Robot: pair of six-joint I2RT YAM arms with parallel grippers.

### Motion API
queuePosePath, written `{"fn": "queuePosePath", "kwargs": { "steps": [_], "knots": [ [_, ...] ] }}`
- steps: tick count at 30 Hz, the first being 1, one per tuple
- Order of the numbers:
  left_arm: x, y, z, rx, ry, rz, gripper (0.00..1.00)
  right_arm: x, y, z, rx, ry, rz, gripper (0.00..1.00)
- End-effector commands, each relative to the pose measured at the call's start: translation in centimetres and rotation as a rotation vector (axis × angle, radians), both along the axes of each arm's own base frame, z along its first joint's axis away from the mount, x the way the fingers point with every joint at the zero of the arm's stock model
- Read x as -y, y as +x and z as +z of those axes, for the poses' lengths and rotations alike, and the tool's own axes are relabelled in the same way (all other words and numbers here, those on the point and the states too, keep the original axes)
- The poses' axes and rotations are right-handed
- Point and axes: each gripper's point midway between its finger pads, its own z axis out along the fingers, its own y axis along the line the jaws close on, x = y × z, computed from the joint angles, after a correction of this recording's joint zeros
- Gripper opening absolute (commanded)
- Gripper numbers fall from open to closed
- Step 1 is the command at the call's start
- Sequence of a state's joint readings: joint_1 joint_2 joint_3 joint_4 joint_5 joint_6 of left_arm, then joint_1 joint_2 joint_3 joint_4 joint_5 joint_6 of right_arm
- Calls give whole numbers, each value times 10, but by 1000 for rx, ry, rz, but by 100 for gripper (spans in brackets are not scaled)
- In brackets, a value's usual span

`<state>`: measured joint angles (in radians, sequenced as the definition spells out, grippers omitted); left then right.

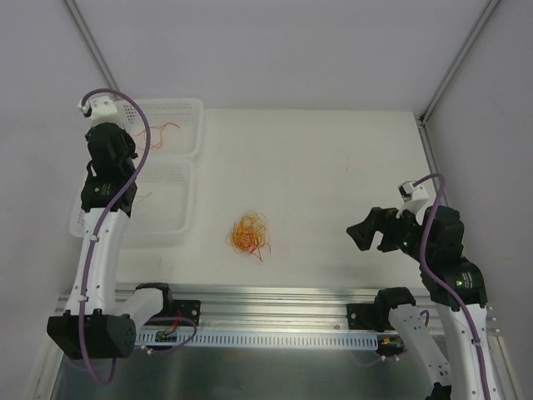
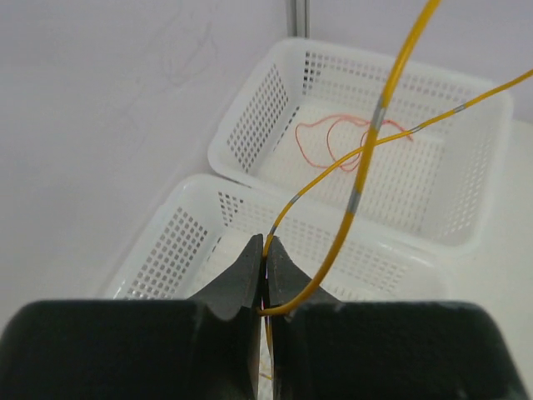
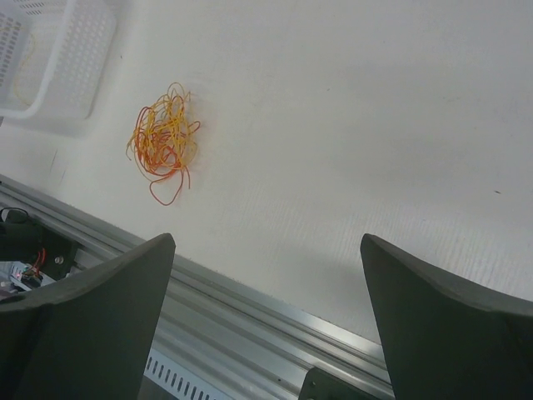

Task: Untangle the cables

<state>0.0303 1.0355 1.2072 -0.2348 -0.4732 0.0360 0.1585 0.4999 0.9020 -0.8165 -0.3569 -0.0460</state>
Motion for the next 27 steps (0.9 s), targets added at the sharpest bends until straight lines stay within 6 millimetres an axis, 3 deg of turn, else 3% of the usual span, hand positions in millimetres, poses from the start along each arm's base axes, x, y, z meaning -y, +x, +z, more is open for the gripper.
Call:
{"fn": "queuePosePath", "kwargs": {
  "steps": [1, 4, 5, 6, 9, 10, 12, 13, 14, 17, 18, 23, 27],
  "knots": [
    [3, 18, -11, 36, -7, -71, 0, -10, 0, 7, 33, 29, 50, 100],
    [-8, 21, -61, -61, -50, -39, 0, -12, 0, 0, 11, 33, 59, 100],
    [-10, 23, -91, -108, -100, -20, 0, -14, -1, -1, -1, 40, 70, 100],
    [-22, 20, -108, -132, -135, 21, 1, -16, -1, -4, -13, 46, 78, 100],
    [-33, 16, -159, -226, -292, 70, 26, -28, -1, -12, -81, 77, 143, 100],
    [-28, 8, -177, -304, -354, 60, 39, -30, -3, -16, -111, 82, 157, 100],
    [-29, 9, -186, -369, -432, 93, 52, -37, -4, -29, -196, 72, 195, 100],
    [-29, 8, -188, -396, -459, 95, 57, -39, -4, -33, -217, 67, 212, 100],
    [-26, 4, -189, -445, -489, 102, 70, -41, -4, -36, -233, 56, 219, 100],
    [-13, 1, -174, -460, -530, 55, 94, -50, 1, -49, -274, -1, 233, 100],
    [-10, -1, -169, -455, -538, 43, 98, -59, -2, -52, -280, -20, 270, 100],
    [26, -20, -140, -394, -616, -74, 99, -92, 17, -69, -310, -44, 278, 98],
    [76, -41, -133, -411, -636, -241, 99, -132, 29, -79, -309, -34, 325, 94]
  ]
}}
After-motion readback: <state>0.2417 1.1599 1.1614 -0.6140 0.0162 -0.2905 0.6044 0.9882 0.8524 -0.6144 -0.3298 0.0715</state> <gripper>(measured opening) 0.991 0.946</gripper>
